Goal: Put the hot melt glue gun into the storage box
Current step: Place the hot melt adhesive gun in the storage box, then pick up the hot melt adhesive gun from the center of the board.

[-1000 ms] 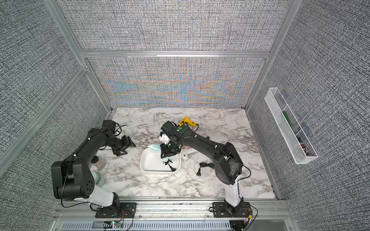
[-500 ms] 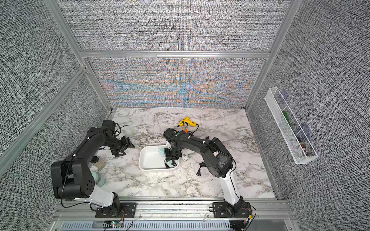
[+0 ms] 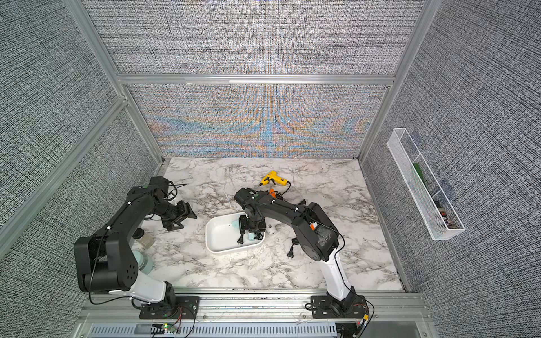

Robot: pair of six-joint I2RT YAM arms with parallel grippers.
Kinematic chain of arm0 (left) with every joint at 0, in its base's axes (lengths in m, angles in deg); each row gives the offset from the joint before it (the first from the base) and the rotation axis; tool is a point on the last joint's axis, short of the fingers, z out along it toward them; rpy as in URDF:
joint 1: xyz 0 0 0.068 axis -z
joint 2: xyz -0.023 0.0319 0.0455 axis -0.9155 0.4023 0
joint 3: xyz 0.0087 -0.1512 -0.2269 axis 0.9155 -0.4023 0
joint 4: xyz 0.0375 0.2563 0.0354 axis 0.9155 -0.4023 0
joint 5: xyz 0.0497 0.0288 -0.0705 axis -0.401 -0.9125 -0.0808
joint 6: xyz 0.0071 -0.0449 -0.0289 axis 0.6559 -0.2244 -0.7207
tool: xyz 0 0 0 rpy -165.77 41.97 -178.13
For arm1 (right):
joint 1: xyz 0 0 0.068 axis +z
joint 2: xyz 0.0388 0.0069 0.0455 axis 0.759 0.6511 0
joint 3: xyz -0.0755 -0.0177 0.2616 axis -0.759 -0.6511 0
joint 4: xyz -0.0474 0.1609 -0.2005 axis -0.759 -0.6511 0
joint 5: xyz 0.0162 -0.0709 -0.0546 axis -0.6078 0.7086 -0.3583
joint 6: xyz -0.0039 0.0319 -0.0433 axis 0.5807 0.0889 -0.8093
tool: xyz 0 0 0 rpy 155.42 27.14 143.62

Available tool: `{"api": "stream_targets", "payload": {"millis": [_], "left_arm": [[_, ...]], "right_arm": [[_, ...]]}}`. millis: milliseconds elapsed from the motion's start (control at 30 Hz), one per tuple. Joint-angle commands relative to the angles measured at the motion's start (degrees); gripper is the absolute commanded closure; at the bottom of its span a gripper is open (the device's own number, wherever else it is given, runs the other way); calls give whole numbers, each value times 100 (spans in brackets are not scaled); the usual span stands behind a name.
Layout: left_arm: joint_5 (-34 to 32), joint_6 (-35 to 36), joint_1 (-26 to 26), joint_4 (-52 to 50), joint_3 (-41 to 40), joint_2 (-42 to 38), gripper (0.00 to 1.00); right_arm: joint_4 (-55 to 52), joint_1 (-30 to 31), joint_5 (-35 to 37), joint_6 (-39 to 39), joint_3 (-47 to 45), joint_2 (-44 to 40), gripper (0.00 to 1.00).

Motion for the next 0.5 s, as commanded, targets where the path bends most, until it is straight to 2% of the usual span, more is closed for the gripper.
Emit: {"api": "stream_targets", "payload": {"millis": [0, 200, 300, 467], "left_arm": [[-45, 62, -17, -68, 86, 41, 29], [-130, 79, -9, -112, 239, 108, 29], [-398, 165, 77, -233, 420, 153, 29], [-788, 266, 414, -406, 745, 301, 29]], "right_arm": [[-101, 70, 493, -170, 206, -457, 34], [63, -126, 942, -201, 692, -1309, 30], [-155, -667, 895, 139, 497, -1467, 30], [-497, -1459, 1046, 251, -10, -1504, 30]]}}
